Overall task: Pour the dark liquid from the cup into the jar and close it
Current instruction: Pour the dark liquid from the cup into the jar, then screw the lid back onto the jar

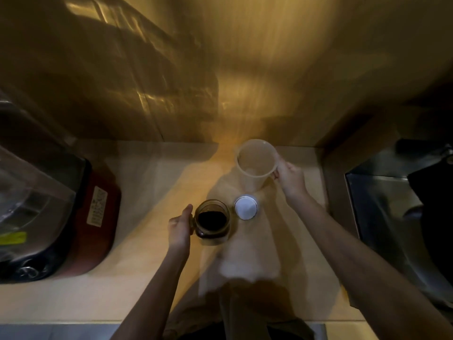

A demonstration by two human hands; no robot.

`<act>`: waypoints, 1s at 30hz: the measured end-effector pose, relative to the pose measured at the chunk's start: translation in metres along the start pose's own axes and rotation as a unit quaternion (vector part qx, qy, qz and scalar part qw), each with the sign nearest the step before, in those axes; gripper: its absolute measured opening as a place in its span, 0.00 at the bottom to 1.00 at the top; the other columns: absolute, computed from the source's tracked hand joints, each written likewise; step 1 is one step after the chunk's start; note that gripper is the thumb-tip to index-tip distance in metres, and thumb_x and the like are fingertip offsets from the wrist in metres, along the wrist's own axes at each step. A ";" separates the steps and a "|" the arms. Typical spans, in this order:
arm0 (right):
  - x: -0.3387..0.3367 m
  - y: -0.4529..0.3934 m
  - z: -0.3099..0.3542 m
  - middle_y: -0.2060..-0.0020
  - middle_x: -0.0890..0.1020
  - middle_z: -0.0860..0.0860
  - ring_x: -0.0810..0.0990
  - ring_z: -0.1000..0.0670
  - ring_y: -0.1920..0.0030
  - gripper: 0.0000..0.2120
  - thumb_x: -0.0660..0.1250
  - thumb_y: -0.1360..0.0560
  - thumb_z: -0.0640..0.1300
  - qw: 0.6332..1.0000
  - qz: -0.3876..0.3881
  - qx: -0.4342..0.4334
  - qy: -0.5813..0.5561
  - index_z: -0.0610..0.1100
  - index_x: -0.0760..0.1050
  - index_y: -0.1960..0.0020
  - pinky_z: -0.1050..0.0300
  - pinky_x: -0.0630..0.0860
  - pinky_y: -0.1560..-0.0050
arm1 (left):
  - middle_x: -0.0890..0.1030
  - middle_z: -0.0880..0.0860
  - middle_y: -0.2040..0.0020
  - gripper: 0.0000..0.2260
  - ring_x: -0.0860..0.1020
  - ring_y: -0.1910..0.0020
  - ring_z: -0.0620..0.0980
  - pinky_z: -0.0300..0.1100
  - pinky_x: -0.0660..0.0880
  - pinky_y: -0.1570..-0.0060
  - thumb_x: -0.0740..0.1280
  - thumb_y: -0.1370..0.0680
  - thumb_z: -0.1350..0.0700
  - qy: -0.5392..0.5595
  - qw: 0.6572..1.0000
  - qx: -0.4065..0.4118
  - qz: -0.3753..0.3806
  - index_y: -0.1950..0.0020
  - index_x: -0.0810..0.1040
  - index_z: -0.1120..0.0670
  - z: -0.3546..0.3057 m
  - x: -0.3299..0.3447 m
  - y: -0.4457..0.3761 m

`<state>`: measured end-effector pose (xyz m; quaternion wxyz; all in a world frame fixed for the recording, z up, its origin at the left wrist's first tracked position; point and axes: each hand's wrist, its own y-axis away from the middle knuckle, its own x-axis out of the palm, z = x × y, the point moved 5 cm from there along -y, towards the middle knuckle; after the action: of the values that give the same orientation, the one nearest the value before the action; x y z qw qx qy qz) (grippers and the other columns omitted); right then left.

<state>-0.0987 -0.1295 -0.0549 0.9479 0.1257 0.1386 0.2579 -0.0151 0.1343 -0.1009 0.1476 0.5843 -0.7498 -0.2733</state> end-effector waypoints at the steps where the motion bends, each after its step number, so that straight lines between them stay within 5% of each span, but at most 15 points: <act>1: 0.004 -0.003 -0.004 0.84 0.68 0.56 0.67 0.58 0.77 0.27 0.64 0.23 0.50 1.000 0.001 0.012 0.001 0.47 0.63 0.80 0.68 0.66 0.71 | 0.64 0.51 0.78 0.19 0.63 0.74 0.50 0.44 0.61 0.68 0.63 0.25 0.53 0.000 1.000 -0.003 -0.007 0.75 0.65 0.56 0.001 0.000 -0.002; 19: 0.025 -0.018 -0.036 0.85 0.71 0.57 0.70 0.60 0.77 0.30 0.61 0.21 0.50 0.997 0.011 0.022 0.073 0.49 0.67 0.83 0.58 0.66 0.65 | 0.65 0.54 0.75 0.19 0.63 0.74 0.50 0.43 0.61 0.70 0.62 0.24 0.53 -0.040 0.999 -0.012 -0.012 0.74 0.67 0.57 0.017 0.013 -0.011; 23: 0.019 -0.012 -0.035 0.66 0.78 0.48 0.76 0.49 0.60 0.16 0.59 0.20 0.49 0.997 -0.028 -0.002 0.074 0.43 0.76 0.63 0.56 0.69 0.57 | 0.68 0.54 0.75 0.20 0.67 0.74 0.49 0.38 0.66 0.70 0.60 0.23 0.53 -0.045 0.999 0.007 0.004 0.74 0.70 0.58 0.020 0.012 -0.011; 27: 0.000 0.013 -0.049 0.58 0.75 0.44 0.73 0.45 0.55 0.12 0.58 0.24 0.41 0.987 -0.139 -0.040 0.075 0.32 0.73 0.52 0.56 0.67 0.55 | 0.71 0.55 0.75 0.20 0.70 0.79 0.41 0.29 0.66 0.76 0.60 0.23 0.53 -0.045 0.999 0.014 0.008 0.73 0.72 0.59 0.026 0.009 -0.013; 30: 0.003 0.033 -0.075 0.53 0.75 0.45 0.75 0.43 0.50 0.09 0.64 0.26 0.38 0.986 -0.077 -0.024 0.145 0.35 0.72 0.47 0.52 0.71 0.49 | 0.73 0.52 0.78 0.20 0.73 0.76 0.42 0.31 0.69 0.70 0.61 0.23 0.53 -0.047 0.999 0.013 0.000 0.74 0.72 0.59 0.028 0.008 -0.014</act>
<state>-0.1358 -0.0883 -0.1146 0.9374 0.0532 0.2777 0.2033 -0.0210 0.1312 -0.1321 0.1050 0.5728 -0.7592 -0.2906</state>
